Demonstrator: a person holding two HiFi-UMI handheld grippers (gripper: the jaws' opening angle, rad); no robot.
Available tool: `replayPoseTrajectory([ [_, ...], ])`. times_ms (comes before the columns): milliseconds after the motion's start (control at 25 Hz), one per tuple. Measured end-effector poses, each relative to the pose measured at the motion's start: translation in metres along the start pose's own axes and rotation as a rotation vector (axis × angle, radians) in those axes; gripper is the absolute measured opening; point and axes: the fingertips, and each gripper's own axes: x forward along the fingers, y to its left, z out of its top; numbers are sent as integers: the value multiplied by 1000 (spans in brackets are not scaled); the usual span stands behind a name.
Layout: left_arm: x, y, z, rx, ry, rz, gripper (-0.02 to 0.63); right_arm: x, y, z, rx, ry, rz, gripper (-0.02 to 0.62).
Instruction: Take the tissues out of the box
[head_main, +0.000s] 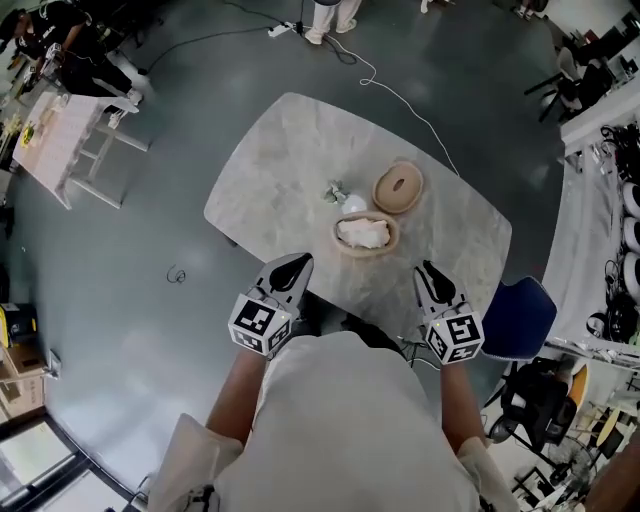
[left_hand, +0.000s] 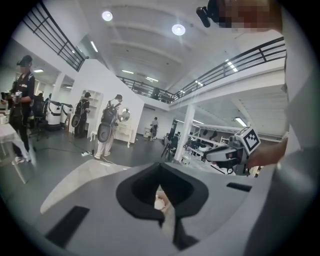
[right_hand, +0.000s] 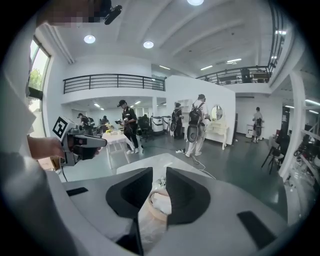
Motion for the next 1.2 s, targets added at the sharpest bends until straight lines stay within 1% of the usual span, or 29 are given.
replayPoseTrajectory([
  [200, -4, 1, -3, -30, 2, 61, 8, 25, -2, -4, -44, 50, 90, 101],
  [560, -4, 12, -23, -81, 29, 143, 8, 81, 5, -35, -119, 163, 221, 101],
  [880, 5, 24, -50, -102, 83, 190, 8, 135, 11, -79, -215, 274, 320, 101],
  [1200, 11, 37, -79, -144, 127, 226, 8, 184, 15, -145, -306, 429, 397, 101],
])
